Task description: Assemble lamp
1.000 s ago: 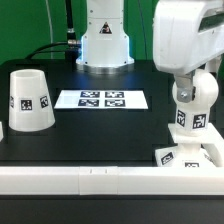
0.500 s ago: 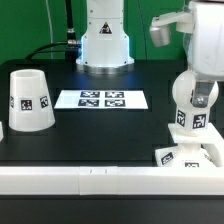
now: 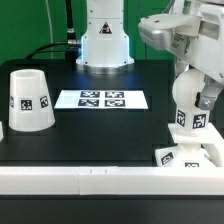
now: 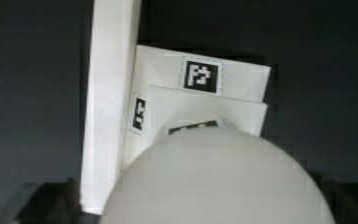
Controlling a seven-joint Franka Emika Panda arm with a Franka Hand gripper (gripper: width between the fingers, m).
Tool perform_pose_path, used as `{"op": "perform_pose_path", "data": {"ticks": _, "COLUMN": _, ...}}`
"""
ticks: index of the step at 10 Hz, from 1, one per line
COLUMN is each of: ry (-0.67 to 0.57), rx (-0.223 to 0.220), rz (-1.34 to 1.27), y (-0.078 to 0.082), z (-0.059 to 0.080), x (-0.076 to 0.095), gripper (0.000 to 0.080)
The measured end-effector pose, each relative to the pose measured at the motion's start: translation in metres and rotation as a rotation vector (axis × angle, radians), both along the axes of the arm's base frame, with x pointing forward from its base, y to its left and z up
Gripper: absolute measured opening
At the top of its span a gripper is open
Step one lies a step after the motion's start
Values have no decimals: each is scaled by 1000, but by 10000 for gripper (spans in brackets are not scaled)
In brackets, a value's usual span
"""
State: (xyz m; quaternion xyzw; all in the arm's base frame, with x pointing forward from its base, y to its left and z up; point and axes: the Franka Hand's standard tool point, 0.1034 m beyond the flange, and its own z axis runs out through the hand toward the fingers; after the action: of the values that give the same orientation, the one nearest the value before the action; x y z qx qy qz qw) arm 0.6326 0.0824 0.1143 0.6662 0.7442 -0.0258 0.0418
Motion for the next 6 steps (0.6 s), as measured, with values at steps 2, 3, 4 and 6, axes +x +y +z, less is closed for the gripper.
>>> {"op": "perform_pose_path", "data": {"ticks": 2, "ry": -1, "rx": 0, "rz": -10, "y": 0, "z": 0, "x": 0, "gripper": 574}}
{"op": "perform_pose_path", "data": {"ticks": 3, "ry": -4, "rx": 1, "rz": -45, "y": 0, "z": 0, "x": 0, "gripper": 574}}
{"op": "perform_pose_path", "data": {"ticks": 4, "ry": -4, "rx": 1, "rz": -45, "y": 0, "z": 0, "x": 0, "gripper": 574}}
{"op": "perform_pose_path", "data": {"ticks": 6, "ry": -13, "rx": 17, "rz": -329, "y": -1, "z": 0, "x": -2, "gripper": 574}}
